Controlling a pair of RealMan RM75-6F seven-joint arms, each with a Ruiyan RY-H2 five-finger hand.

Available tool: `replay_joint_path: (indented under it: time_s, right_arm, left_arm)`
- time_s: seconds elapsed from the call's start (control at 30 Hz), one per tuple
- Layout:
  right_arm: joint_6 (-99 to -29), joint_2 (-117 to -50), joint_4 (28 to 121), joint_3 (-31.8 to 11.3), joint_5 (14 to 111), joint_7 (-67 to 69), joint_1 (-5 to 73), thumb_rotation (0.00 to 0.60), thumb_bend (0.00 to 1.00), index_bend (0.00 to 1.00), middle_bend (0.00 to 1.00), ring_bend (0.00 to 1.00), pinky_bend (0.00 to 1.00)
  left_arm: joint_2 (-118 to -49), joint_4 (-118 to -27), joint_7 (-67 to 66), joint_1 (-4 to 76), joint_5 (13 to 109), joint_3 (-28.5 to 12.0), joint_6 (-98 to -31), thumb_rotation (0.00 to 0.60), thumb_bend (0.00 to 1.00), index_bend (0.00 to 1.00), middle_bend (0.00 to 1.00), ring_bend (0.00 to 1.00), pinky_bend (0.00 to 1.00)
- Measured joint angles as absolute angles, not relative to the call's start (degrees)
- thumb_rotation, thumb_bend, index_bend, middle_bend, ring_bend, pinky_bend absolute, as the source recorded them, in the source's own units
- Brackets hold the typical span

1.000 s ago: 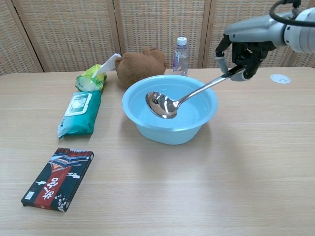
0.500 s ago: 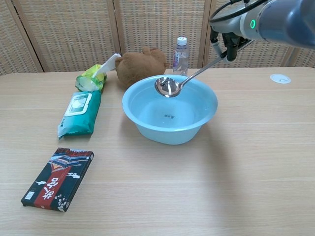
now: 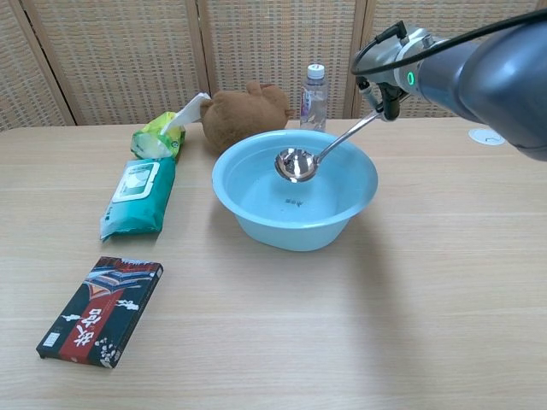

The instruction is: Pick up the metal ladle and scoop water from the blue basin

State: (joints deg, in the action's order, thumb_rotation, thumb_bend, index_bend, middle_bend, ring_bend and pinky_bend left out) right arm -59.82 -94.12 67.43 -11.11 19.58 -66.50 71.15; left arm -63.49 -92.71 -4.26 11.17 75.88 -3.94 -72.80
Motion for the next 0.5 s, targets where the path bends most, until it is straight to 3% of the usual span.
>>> replay_joint_path:
  time_s: [0.5]
  right_arm:
    - [-60.9, -101.8, 54.7, -4.2, 33.1, -72.6, 70.0, 0.6, 0.84, 0.72, 0.92, 0.83, 1.0]
  left_arm:
    - [-63.3, -92.0, -2.7, 11.5, 75.8, -4.0, -72.3, 0.6, 0.0, 0.0, 0.0, 0.0, 0.0]
